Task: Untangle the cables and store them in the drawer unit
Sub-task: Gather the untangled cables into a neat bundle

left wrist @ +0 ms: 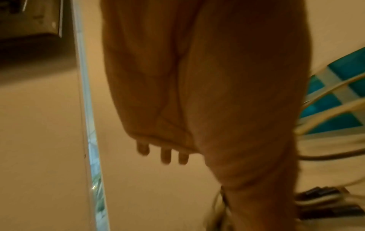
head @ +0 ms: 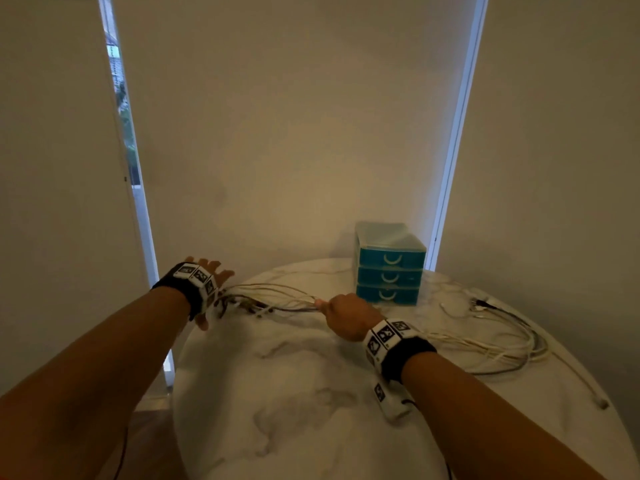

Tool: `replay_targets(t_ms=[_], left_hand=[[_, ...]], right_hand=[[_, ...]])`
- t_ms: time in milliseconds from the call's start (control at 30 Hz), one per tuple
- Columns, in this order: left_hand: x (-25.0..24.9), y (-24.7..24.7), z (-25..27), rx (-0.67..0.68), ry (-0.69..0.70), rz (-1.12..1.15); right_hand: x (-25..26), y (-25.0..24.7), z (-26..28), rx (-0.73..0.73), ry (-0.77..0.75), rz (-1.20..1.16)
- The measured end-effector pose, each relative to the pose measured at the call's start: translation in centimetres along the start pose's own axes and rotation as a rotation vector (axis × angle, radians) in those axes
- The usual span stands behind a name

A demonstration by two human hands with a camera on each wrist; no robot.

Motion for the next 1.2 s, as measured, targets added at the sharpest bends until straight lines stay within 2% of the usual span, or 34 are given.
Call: replay_targets(t_ms=[33,67,133,167,233,267,300,367,433,467,500,567,667,800,867,967,1067,1133,1200], left_hand=[[0.1,-0.2,0.4,0.035,0.002,0.024],[0.3,-1.8,0.9,0.013,-0.009,0.105],[0.0,-6.2,1.7,-0.115,0.017,0.309],[-1.3,-9.0,2.3,-0.206,0.100,0.445],[-5.3,-15.0,4.9,-0.358,0.364,0.817],[-7.3,-17.2,6.1,-0.398,0.467,0.999],[-9.4,-18.7,6.9,-0.392,0.518,1.109],[-13.7,-19.0,7.5,-0.276,0.531,1.204],[-16.6,-16.9,6.7,-0.171,0.462,1.145],[-16.9,-15.9,6.1,-0.166,0.406,1.127],[-16.5,-15.4,5.4,-0.206,0.345,1.146],[-14.6,-15.6,4.7,-0.370,0.253,1.145],[-10.5,-15.9,3.6,-0.608,0.093,0.916],[-3.4,-13.5,2.3,-0.717,-0.090,0.826],[-0.6,-11.8,2.0,-0.720,-0.146,0.838],[1.3,-10.3,0.8,-0.694,-0.202,0.816],[-0.6,-9.2,-1.3,-0.572,-0.161,0.744],[-3.1,-8.3,-2.6,-0.439,-0.119,0.616],[-4.2,-8.9,-2.5,-0.389,-0.122,0.646]], right_hand=[[-0.4,0.5,-0.2,0.013,0.013,0.003],[-0.7,0.7,-0.2,0.020,0.028,0.000],[-0.7,0.5,-0.4,0.008,0.037,-0.021],[-0.4,0.4,-0.4,0.001,0.034,-0.020],[0.1,0.1,-0.3,-0.012,0.023,0.010],[0.2,0.0,-0.1,-0.018,0.022,0.023],[0.1,-0.2,0.0,-0.025,0.027,0.020],[0.1,-0.5,0.4,-0.017,0.011,-0.009],[0.3,-0.5,0.9,0.048,-0.030,-0.024],[0.5,-0.6,1.2,0.071,-0.037,-0.026],[0.8,-0.8,1.6,0.080,-0.038,-0.048],[1.5,-1.8,2.5,0.072,-0.050,-0.133],[1.0,-4.1,4.1,0.027,-0.029,-0.266],[-5.0,-7.5,5.7,-0.038,0.069,-0.205],[-9.6,-9.4,6.3,-0.090,0.134,-0.104],[-13.0,-12.8,7.3,-0.281,0.170,0.117],[-11.5,-14.4,8.3,-0.386,0.130,0.433],[-9.8,-13.4,8.2,-0.336,0.078,0.569],[-8.9,-12.2,7.8,-0.306,0.039,0.593]])
Point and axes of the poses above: each hand's wrist, its own z-axis away from the middle knuckle, its own y-axis out of the palm, x = y × z, the point moved 10 cm from there along -z, towards the middle knuckle, and after that the axes turned 13 degrees about -z, right-handed, at the moved point
